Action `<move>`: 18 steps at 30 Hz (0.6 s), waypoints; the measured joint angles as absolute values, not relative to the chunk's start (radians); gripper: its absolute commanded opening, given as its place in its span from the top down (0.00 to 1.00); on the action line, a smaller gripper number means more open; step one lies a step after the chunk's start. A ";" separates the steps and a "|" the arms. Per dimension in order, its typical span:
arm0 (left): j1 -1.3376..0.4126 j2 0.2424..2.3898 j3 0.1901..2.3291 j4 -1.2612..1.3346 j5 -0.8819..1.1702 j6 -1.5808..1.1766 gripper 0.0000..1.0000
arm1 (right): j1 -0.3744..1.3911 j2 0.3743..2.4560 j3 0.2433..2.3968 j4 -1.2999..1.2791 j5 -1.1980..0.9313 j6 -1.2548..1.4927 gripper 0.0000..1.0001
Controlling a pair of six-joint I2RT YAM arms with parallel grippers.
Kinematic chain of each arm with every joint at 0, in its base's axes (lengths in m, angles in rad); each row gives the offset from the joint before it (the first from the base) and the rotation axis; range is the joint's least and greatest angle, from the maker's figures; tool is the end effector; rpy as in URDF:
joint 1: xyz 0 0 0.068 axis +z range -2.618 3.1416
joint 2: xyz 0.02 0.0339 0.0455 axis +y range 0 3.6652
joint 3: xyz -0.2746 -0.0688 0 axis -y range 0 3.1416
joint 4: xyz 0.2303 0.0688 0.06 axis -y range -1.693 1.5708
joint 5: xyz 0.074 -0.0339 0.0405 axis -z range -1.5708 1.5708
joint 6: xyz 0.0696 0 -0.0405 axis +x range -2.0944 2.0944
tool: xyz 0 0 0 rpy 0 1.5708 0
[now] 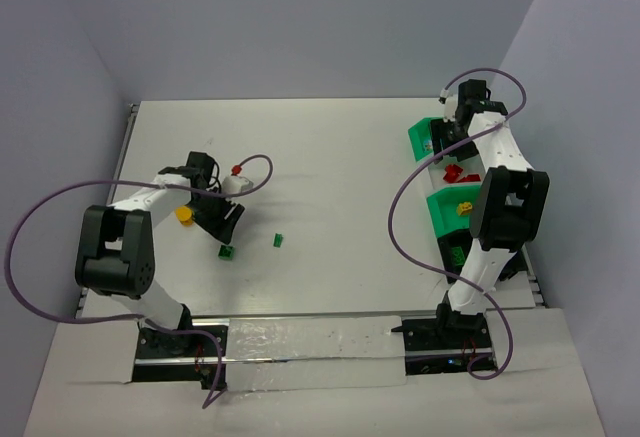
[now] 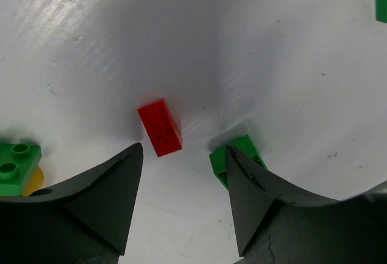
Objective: Sort the legos into containers by color
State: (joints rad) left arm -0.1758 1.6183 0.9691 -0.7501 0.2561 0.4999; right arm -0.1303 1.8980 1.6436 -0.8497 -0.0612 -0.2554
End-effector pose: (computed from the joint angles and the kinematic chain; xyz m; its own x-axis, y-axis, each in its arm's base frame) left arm 0.2695 -0.0658 0.1571 -0.7499 0.6042 -0.2694 0.6509 0.7467 -0.1372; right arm 0.4079 -0.0492 0.2455 -0.8826 -0.1387 -0.4491 -0.1246 0.9903 -0.0608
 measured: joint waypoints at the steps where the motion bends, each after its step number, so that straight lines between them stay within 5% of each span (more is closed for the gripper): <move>1: -0.178 1.622 0.969 -0.743 0.244 0.489 0.40 | -0.130 1.898 1.644 -0.850 -0.061 -0.255 0.30; 11: -0.197 1.671 0.985 -0.706 0.189 0.421 0.58 | -0.126 1.898 1.644 -0.850 -0.070 -0.255 0.30; 18: -0.214 1.670 0.986 -0.688 0.186 0.409 0.86 | -0.126 1.888 1.644 -0.851 -0.092 -0.249 0.31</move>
State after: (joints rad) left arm -0.2142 1.6697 0.9858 -0.6880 0.1859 0.4092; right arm -0.1265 1.8877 1.6436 -0.8513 -0.0917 -0.2488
